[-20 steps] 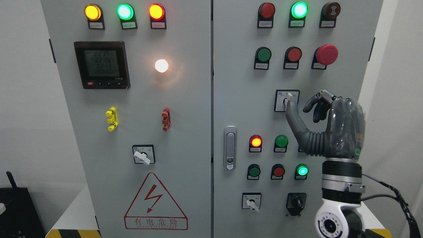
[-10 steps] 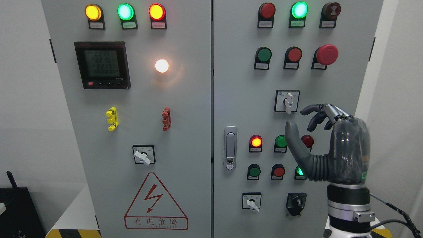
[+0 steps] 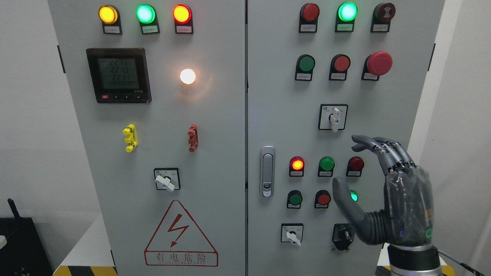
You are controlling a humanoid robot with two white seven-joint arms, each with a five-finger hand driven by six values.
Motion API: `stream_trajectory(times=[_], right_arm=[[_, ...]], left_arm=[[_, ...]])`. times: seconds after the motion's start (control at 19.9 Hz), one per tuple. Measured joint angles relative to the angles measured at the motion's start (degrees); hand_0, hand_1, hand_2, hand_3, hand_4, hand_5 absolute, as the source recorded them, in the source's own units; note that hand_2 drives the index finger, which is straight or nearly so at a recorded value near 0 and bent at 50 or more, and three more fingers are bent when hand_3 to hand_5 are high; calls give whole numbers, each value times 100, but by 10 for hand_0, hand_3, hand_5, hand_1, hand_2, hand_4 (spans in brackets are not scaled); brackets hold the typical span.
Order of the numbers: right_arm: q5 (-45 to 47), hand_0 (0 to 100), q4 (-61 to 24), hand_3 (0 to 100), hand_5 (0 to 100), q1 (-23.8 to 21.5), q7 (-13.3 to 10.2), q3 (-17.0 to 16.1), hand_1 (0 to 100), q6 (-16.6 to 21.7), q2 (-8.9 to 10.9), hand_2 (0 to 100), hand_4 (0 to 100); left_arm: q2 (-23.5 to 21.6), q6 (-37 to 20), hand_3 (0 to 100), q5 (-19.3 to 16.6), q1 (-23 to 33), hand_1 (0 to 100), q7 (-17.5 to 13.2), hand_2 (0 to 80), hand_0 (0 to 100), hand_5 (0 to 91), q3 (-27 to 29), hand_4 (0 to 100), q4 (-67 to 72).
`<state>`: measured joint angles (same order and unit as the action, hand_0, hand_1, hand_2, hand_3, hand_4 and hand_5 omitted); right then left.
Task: Rotate and turn off gray switch
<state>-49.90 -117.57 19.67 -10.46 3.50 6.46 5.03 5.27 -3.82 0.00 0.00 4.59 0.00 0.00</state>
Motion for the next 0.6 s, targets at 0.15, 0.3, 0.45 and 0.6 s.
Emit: stream_trajectory(times=[0.15, 0.3, 0.45, 0.6], right_arm=[[0, 291, -49, 27, 0, -130, 37, -4, 128, 2, 133, 109, 0], [1, 273, -82, 13, 0, -207, 110, -7, 89, 2, 237, 92, 0], [3, 247, -107, 0, 0, -267, 186, -7, 93, -16, 318, 57, 0], [5, 234, -126, 0, 0, -318, 219, -7, 93, -38, 376, 31, 0]], left_arm=[[0, 0, 0, 0, 0, 389, 0, 0, 120, 0, 0, 0, 0], [0, 0, 0, 0, 0, 389, 0, 0, 120, 0, 0, 0, 0], [0, 0, 0, 0, 0, 389, 0, 0, 120, 0, 0, 0, 0], [0, 0, 0, 0, 0, 389, 0, 0, 120, 0, 0, 0, 0]])
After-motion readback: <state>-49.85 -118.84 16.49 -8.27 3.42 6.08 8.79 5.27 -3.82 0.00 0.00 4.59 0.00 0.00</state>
